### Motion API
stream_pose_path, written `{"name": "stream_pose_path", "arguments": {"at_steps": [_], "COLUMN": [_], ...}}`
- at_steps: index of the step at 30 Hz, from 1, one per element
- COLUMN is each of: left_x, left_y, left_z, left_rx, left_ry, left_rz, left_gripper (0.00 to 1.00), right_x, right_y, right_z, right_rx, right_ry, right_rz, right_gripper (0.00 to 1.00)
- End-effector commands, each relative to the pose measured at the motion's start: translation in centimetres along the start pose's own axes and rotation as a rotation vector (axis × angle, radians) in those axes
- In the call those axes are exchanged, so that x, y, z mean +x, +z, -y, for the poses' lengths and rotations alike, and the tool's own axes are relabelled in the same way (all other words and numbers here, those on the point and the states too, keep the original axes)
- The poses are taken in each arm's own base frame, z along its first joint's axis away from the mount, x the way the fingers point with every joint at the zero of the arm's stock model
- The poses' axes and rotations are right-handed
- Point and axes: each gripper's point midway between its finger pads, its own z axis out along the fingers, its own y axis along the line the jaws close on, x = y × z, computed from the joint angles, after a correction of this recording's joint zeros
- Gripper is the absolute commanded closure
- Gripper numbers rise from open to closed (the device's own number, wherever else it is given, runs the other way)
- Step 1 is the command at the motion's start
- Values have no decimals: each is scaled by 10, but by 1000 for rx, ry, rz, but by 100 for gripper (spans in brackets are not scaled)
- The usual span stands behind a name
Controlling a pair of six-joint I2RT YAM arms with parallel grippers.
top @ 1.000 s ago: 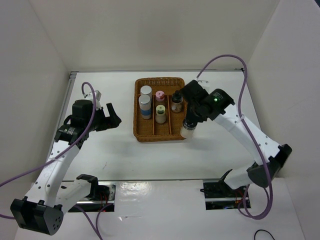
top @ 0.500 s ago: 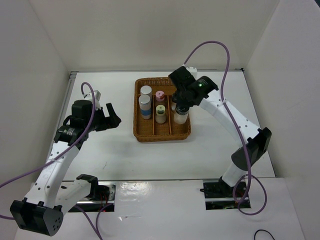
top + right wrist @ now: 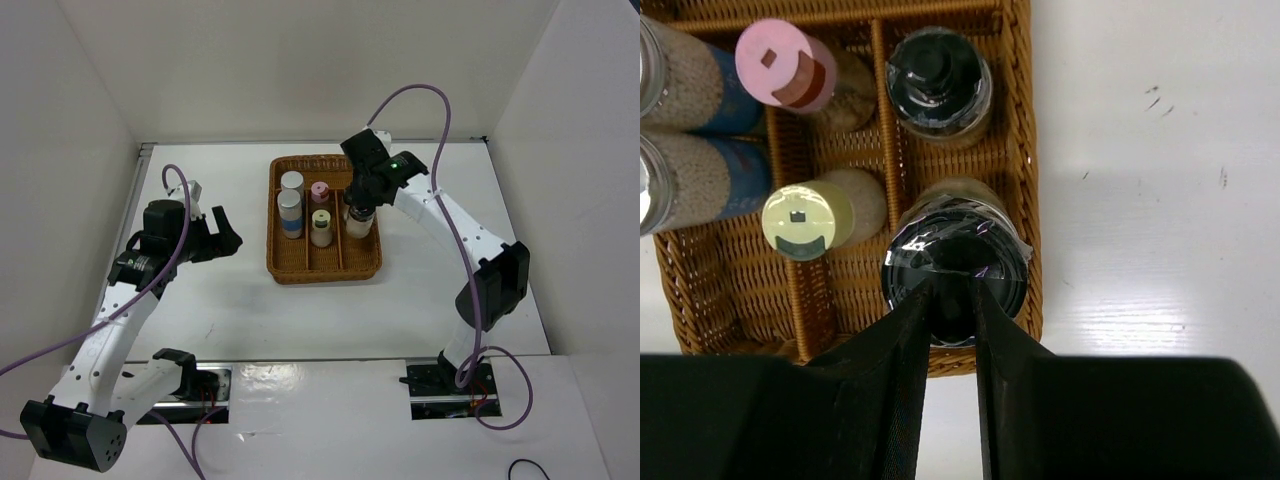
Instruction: Organize the condiment bottles
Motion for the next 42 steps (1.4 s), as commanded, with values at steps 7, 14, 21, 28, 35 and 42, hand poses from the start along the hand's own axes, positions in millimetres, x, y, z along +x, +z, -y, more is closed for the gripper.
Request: {"name": "stream_pose_path", "arguments": {"at_steps": [7,14,21,28,35,42], "left_x": [-4,-3,-3,-3,-3,-6], "left_y": [2,4,4,4,4,-3], "left_z": [2,1,1,1,1,6], "left_rx": [21,18,18,18,18,37], "left_ry": [25,24,24,24,24,28], "left_rz": [16,8,8,8,8,33], "left_gripper": [0,0,0,0,0,0], "right_x": [-3,-3,9,13,6,-28], "right_y": [28,42,68,80,64,-8], "right_z": [-11,-10,-7,-5,-2,10], "right_rx": [-39,-33,6,36,21,-55], "right_ry": [21,36,4,-4,8,91], "right_rz": [43,64,27,23,47,181], "right_gripper": [100,97,97,91,40,1]}}
